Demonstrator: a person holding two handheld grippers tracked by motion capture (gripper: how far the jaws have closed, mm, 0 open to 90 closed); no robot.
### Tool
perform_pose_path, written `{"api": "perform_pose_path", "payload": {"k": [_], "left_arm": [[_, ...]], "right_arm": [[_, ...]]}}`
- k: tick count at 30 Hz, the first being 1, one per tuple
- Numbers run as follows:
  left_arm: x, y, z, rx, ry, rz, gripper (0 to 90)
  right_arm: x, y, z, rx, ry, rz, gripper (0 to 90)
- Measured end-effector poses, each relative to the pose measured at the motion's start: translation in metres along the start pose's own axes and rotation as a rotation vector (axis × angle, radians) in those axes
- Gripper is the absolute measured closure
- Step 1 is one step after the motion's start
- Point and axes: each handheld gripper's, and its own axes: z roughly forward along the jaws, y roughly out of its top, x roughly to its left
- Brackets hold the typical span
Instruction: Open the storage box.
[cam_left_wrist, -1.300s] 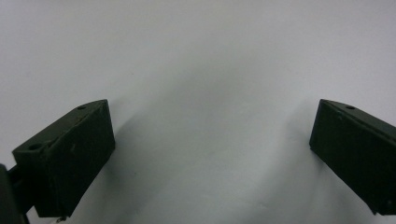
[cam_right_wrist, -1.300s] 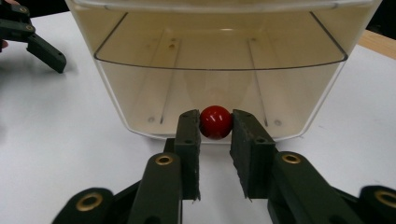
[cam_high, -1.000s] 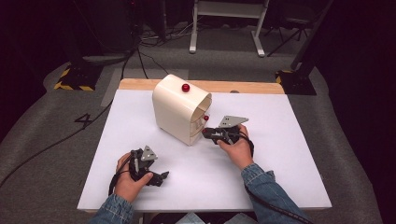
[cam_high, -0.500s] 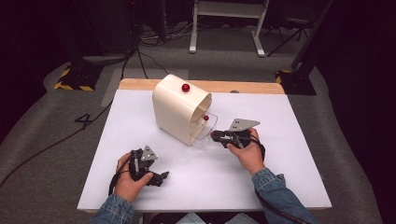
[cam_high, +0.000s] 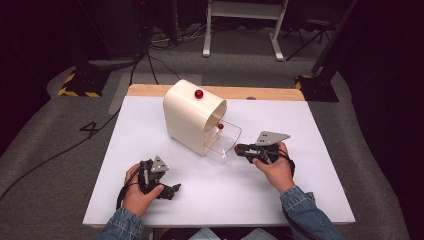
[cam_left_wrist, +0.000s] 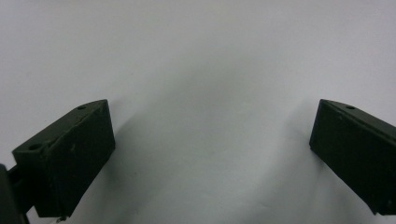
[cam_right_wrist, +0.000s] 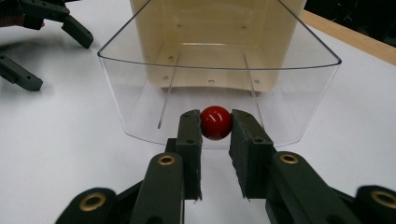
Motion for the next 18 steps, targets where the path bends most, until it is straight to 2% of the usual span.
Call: {"api": "perform_pose_path", "payload": {"k": [12,18], "left_arm": [[0.0,0.0,0.0,0.001,-0.002,0.0,0.2],[0.0,0.0,0.0,0.001,-0.001,0.001,0.1]], "right_arm": [[-0.001,-0.014,0.0,0.03,0.005,0.01,73.8],[-0.002,-0.017,-0.001,0.025,0.009,0.02,73.7]]}}
